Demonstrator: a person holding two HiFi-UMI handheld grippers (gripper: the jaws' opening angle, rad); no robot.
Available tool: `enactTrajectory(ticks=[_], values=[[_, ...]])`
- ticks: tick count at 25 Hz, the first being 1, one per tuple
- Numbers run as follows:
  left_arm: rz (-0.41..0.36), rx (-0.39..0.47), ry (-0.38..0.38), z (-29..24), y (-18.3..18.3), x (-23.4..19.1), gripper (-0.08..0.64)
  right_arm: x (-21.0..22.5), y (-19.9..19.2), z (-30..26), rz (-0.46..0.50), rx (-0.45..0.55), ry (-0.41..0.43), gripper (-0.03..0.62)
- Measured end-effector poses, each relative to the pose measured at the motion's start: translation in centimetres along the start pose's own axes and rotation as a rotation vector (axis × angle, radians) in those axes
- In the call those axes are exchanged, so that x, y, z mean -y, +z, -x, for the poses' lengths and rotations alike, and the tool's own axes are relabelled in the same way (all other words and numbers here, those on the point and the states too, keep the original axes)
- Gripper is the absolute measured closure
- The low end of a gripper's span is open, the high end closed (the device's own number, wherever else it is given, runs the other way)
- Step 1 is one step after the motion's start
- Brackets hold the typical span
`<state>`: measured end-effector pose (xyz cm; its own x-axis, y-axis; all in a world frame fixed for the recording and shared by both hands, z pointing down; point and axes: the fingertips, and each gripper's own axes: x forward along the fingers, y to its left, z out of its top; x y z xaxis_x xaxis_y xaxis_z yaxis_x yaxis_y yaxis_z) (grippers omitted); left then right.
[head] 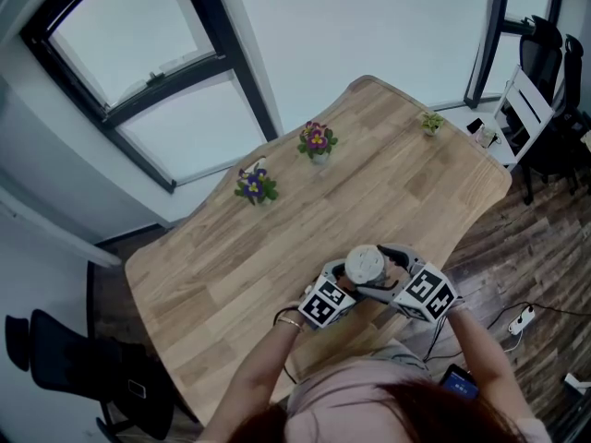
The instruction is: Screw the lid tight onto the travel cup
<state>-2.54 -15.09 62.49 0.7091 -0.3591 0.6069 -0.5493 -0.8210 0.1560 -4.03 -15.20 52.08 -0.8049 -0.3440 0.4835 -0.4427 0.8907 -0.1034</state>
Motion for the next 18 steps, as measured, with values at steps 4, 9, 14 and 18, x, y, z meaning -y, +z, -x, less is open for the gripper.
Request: enactTrajectory(ticks=[4,9,14,18], values=[[0.003,-0.001,0.033,-0.01,0.01,-0.1,0.212,0.02,0.3,-0.1,-0.003,0.021,-0.03,0.222],[0.013,0.006,0.081,-0.01,-0.22,-0.09,0.212,-0.14,0.42,0.11,-0.052,0.113,-0.226,0.222],[-0.011,-0.004,0.099,-0.51,-0.46,-0.16,0.212,0.0,0.01,0.41,-0.093,0.127,-0.254,0.222],[-0.046,-0.023,0.037,-0.4,-0.42,0.16,0.212,-0.18,-0.26,0.56,-0.064,0.063,-0.127,0.222]])
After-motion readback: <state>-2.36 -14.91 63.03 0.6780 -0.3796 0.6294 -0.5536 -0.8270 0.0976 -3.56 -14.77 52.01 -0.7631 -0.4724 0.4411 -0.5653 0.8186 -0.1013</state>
